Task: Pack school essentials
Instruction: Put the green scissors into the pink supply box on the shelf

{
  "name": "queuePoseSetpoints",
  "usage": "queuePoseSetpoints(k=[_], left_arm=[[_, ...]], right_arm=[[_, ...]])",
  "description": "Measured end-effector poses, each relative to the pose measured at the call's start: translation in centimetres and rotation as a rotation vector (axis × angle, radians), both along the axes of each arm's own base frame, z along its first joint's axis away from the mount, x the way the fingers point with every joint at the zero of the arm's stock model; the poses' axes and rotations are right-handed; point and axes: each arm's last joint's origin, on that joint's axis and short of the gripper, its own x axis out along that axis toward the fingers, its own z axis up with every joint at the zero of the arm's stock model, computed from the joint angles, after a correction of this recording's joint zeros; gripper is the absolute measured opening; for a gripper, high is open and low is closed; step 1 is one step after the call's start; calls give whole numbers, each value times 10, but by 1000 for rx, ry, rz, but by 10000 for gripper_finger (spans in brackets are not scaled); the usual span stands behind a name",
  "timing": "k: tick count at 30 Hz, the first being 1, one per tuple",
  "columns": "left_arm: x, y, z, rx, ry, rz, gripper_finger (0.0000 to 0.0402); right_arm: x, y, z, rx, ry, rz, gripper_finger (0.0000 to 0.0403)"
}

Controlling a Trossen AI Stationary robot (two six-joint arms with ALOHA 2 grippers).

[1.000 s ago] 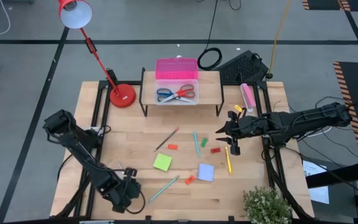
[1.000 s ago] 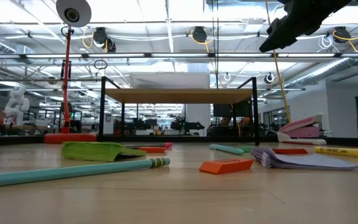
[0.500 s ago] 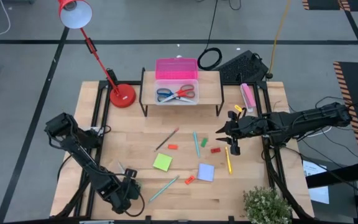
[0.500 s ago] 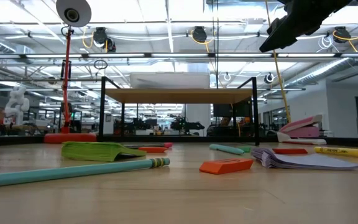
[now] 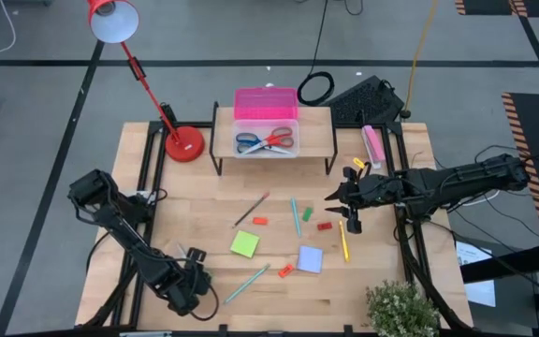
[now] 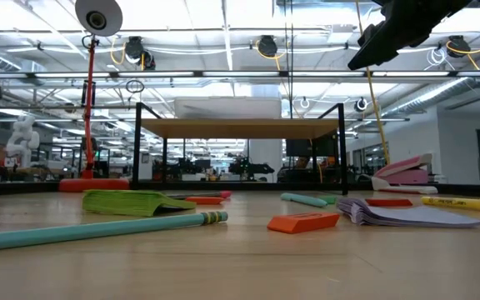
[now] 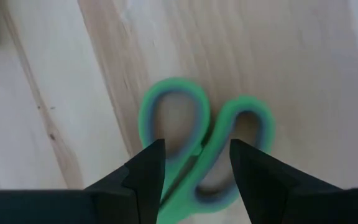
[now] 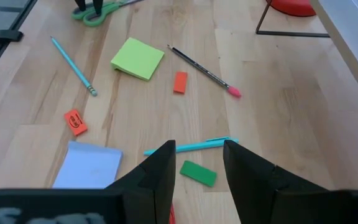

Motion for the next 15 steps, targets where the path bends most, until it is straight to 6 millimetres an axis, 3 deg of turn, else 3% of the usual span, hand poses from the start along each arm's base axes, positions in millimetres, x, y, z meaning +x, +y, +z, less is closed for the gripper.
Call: queuePoseSetpoints(k=[11, 15], left_arm=[[-2, 8, -15, -21, -31, -50, 181], [-2, 12, -19, -28, -22, -52, 153]], right_arm=[[0, 0, 0, -3, 0, 3, 130], [0, 0, 0, -3, 0, 3, 130]])
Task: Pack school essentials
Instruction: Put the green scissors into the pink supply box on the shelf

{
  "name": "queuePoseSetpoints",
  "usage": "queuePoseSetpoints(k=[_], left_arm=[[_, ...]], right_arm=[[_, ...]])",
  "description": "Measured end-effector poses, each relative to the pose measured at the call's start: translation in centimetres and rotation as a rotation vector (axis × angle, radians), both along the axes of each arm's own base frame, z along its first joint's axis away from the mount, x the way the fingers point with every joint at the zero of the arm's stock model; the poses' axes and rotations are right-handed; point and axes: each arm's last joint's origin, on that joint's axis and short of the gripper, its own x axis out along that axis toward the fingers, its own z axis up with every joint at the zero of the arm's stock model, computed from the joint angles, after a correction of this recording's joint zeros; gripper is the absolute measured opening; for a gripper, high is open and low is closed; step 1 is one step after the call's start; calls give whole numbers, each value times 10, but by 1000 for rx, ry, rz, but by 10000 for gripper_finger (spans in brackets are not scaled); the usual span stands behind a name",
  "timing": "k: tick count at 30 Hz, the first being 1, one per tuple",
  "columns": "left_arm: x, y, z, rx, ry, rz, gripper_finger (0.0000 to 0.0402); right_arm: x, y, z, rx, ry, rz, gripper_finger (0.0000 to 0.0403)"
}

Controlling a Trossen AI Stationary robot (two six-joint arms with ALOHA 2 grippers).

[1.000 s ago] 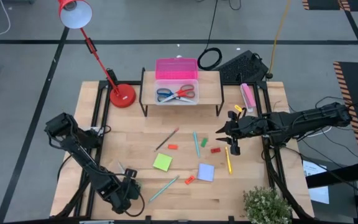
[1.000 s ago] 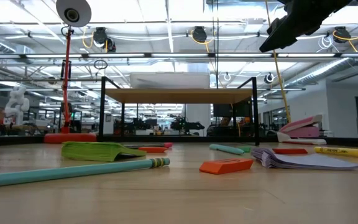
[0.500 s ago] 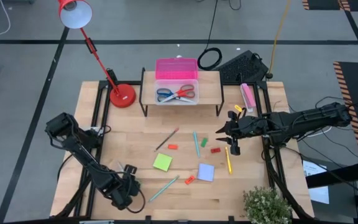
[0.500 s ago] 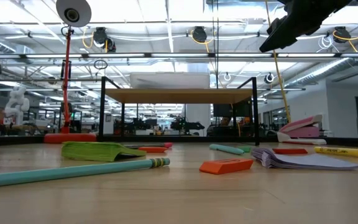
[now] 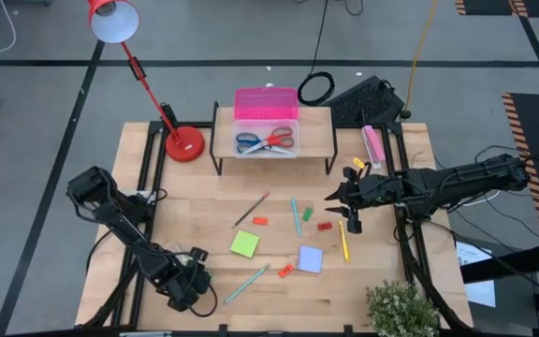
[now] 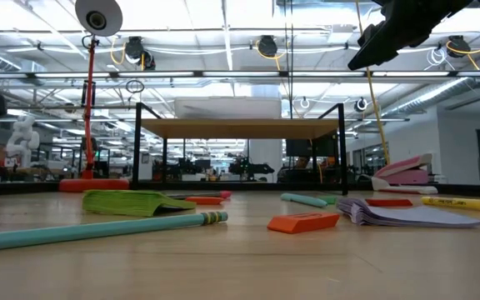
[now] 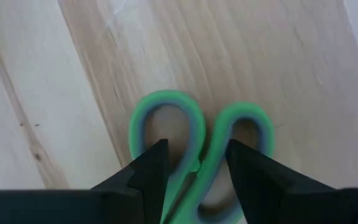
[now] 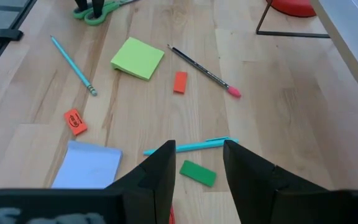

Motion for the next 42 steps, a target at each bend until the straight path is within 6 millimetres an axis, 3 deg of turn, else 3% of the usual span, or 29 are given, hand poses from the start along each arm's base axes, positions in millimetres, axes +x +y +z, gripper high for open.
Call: queuePoseSetpoints(k=[7, 17, 31, 42], left_arm=[[4, 3, -2, -11, -5, -5, 92], [11, 3, 12, 30, -68, 33, 88], [53, 25, 77, 2, -290, 152, 88], [100, 69, 157, 52, -513, 106, 88]], right_arm=[[0, 0, 0, 0, 0, 0, 130], [0, 0, 0, -4, 0, 2, 130], [0, 0, 0, -26, 0, 16, 130], [-1, 0, -1, -54, 11, 36, 130]])
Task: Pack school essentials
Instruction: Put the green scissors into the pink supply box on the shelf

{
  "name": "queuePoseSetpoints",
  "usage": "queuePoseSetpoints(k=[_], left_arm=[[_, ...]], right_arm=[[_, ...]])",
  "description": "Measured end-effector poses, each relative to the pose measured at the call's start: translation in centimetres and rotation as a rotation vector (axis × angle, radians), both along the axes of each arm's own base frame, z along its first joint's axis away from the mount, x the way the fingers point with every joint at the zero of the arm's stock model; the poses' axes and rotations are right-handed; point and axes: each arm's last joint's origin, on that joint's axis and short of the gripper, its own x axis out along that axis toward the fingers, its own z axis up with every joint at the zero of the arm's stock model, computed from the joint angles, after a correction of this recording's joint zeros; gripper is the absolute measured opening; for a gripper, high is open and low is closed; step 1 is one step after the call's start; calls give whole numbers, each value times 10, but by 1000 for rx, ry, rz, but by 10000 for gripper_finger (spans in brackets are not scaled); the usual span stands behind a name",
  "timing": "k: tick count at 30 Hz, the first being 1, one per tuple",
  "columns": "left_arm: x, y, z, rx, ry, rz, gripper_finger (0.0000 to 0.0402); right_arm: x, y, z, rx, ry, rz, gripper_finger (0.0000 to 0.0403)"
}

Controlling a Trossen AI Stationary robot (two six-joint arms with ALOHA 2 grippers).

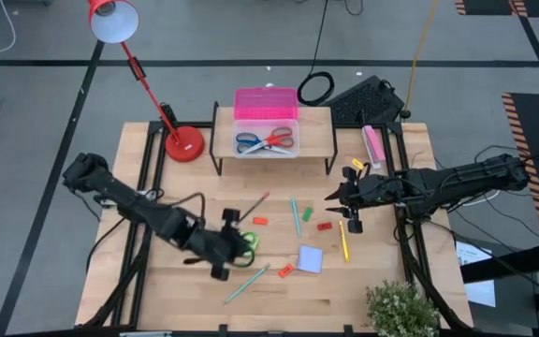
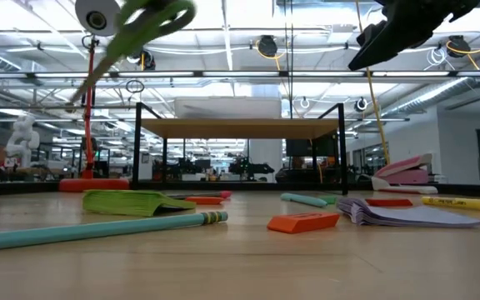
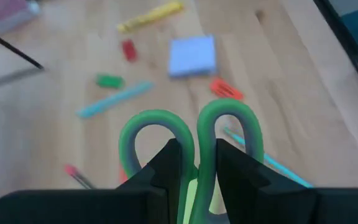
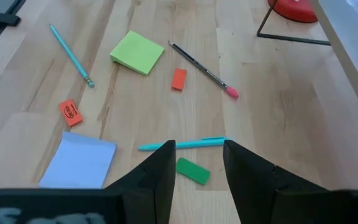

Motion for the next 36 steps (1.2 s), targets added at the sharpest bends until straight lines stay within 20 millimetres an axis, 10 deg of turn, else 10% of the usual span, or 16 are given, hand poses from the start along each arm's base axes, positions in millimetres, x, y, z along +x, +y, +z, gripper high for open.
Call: queuePoseSetpoints(k=[17, 36], left_arm=[[44, 115, 93, 234, -251, 5, 88], [55, 233, 85, 111, -333, 184, 88]], right_arm=[[-6, 10, -5, 93, 65, -28, 130], [-8, 22, -4, 78, 54, -18, 130]])
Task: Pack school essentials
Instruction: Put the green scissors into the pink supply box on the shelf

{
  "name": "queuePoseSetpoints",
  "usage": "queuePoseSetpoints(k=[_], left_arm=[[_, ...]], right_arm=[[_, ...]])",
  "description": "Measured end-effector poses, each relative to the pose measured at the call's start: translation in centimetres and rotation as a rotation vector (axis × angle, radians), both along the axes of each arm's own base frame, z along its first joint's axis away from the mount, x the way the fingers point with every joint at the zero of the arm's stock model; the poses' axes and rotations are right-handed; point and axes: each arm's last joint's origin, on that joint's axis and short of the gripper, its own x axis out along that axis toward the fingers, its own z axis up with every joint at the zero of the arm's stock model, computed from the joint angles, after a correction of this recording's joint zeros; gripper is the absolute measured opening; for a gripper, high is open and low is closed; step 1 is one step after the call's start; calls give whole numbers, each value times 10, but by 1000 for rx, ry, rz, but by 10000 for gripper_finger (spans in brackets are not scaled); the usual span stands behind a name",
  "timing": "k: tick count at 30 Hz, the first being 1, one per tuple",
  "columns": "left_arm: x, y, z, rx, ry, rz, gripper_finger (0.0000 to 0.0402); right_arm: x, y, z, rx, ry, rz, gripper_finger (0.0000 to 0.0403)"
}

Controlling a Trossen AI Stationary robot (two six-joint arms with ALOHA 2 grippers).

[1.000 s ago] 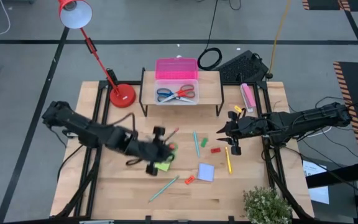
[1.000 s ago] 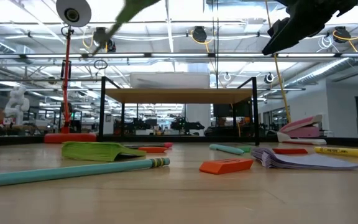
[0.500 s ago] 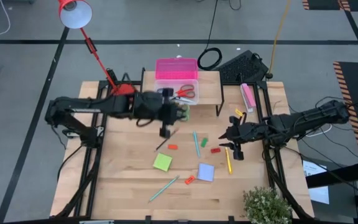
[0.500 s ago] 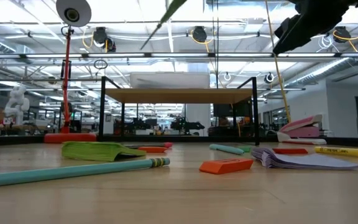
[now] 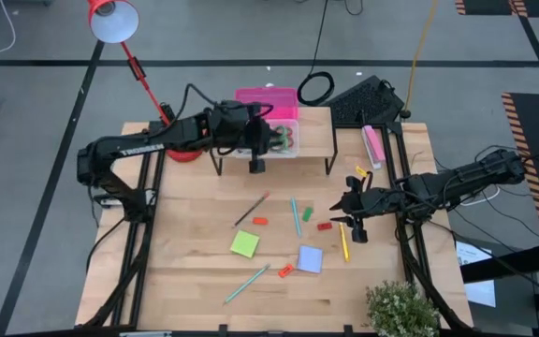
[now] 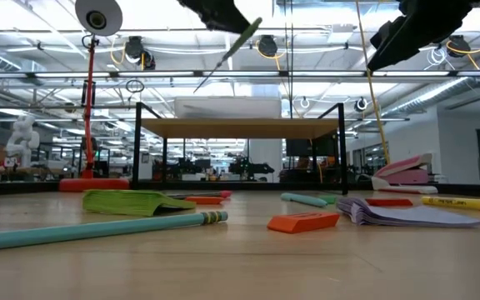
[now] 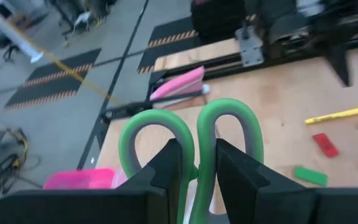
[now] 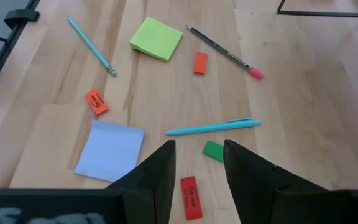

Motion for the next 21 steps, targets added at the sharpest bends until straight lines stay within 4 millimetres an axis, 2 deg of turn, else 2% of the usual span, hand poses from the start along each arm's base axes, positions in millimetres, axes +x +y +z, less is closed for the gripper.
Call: queuePoseSetpoints(k=[6, 21], left_arm=[[9, 16, -18, -22, 48, 39, 88], [11, 50, -35, -122, 54, 201, 88]], right_arm=[[0, 0, 0, -3, 0, 2, 130], [0, 0, 0, -1, 0, 1, 130]])
